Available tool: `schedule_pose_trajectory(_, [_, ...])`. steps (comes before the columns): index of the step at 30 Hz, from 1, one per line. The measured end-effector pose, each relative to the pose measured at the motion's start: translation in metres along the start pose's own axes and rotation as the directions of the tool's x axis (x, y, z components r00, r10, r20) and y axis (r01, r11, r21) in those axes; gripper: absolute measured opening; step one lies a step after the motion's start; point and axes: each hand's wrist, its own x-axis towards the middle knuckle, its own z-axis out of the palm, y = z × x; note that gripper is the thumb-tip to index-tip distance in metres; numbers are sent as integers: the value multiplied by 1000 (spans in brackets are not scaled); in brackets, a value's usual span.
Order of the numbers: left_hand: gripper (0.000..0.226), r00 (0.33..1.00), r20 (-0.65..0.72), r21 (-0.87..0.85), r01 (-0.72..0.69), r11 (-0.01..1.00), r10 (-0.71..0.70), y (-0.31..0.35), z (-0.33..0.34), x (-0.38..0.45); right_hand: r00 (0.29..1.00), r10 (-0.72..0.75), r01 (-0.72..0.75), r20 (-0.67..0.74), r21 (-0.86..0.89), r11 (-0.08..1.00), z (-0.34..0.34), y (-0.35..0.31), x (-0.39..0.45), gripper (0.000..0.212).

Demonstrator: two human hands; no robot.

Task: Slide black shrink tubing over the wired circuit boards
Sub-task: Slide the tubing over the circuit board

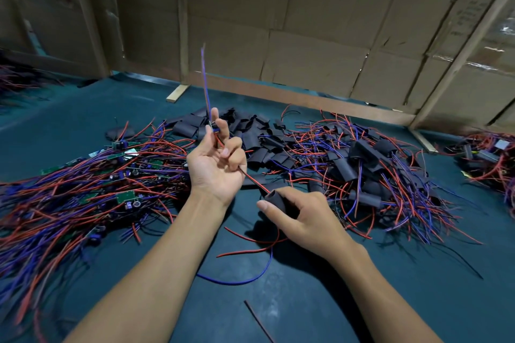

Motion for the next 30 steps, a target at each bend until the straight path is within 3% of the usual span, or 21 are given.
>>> schedule_pose_trajectory(17, [26, 1000, 12, 132, -20, 991, 18, -8, 8, -4, 1000, -11, 10, 1, 45, 999, -1, -5, -1, 44])
schedule_pose_trajectory(24, [22, 989, 112, 332, 58, 941, -100, -25, 11, -9, 994, 65, -61, -93, 43, 997, 4, -2, 3, 42])
schedule_pose_trajectory(26, [20, 975, 145, 474, 78, 877, -166, -31, 10, -11, 986, 117, -113, -117, 47, 993, 4, 0, 5, 46])
schedule_pose_trajectory(30, [17, 932, 170, 822, 46, 567, -321, -47, 7, -16, 970, 215, -190, -110, 205, 960, 1, 5, 6, 44])
